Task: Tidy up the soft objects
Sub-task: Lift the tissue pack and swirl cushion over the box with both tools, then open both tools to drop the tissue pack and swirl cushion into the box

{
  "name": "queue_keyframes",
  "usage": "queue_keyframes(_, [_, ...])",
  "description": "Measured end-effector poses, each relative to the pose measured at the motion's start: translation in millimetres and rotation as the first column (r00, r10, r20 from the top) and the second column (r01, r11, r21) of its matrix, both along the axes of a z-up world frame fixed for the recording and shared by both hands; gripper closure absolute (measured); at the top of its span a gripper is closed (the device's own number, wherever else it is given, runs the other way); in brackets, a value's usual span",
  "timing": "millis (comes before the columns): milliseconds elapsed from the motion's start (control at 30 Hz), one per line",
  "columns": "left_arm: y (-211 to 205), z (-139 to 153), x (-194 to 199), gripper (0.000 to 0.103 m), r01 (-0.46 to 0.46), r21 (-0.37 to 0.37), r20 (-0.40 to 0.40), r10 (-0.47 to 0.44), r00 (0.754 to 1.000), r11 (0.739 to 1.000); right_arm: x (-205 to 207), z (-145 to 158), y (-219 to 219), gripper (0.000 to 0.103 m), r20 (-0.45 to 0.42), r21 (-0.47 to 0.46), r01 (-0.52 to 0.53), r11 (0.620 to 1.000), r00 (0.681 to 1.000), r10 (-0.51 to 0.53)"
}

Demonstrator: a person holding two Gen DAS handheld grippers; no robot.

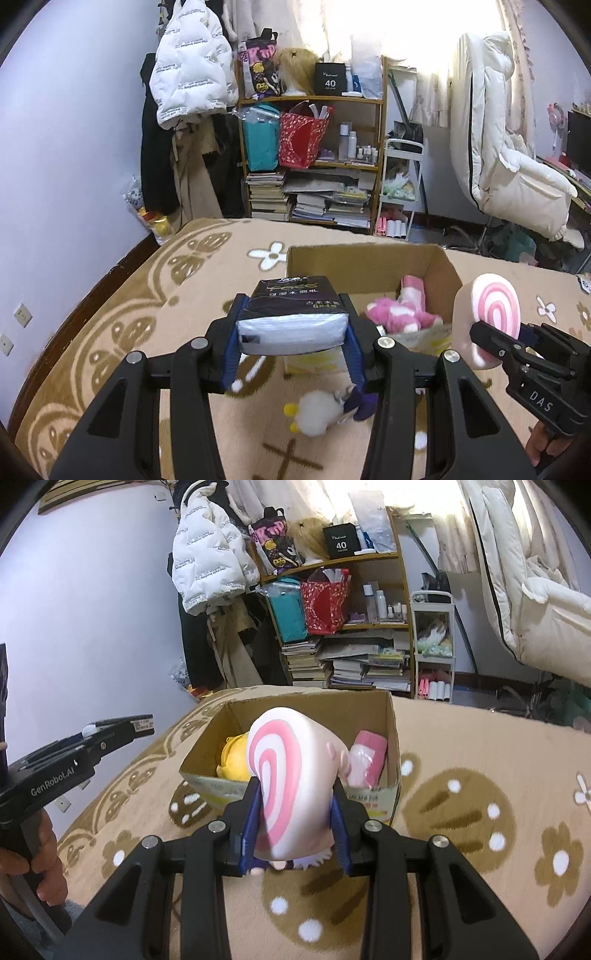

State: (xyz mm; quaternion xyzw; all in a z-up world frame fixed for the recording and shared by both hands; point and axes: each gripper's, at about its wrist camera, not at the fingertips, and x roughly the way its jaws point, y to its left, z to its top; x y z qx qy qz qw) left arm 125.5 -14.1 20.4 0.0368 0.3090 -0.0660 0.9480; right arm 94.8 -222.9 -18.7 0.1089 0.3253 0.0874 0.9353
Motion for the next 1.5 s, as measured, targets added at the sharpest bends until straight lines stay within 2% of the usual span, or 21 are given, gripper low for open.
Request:
queue_keyframes(333, [-11, 10, 34, 0.058, 0.027, -0.002, 0.035, -0.027, 0.999, 1.000, 28, 5, -8, 0.066, 0.009, -0.013, 0.019, 1.000, 1.000, -0.019])
queue_keyframes(467, [-16, 7, 47, 0.058, 0.032, 0.018, 0.038, -0.032, 0.999, 0.999, 35, 2, -11, 0.066, -0.002, -0.011, 0.024, 1.000, 1.000, -0.024])
queue_keyframes(667, [-18, -2, 62, 0.058, 0.053, -0.016, 0.006, -0.053, 0.999, 0.998, 47, -9, -13, 0.066, -0.035, -0.015, 0.024, 1.000, 0.999, -0.025])
queue_keyframes(1033, [-32, -24, 70, 0.058, 0.109, -0.015, -0.034, -0.110, 0.993, 0.994, 57, -14, -17, 0.062, -0.040, -0.006, 0.013, 1.000, 0.999, -0.014])
queue_keyframes(1333, [-31, -29, 78, 0.057, 0.099, -0.040, -0.053, -0.101, 0.994, 0.994, 72, -15, -10, 0.056, -0.080, -0.031, 0.000, 1.000, 0.997, -0.003])
queue_keyframes(1400, [-31, -31, 78, 0.056, 0.084, -0.035, -0.070, -0.087, 0.994, 0.996, 73, -15, -9, 0.055, -0.086, -0.038, 0.001, 0.999, 0.996, -0.004])
queue_keyframes(1500, [-28, -35, 79, 0.038, 0.078, -0.037, -0.098, -0.081, 0.992, 0.996, 77, -15, -9, 0.052, -0.102, -0.030, -0.002, 1.000, 0.995, -0.001])
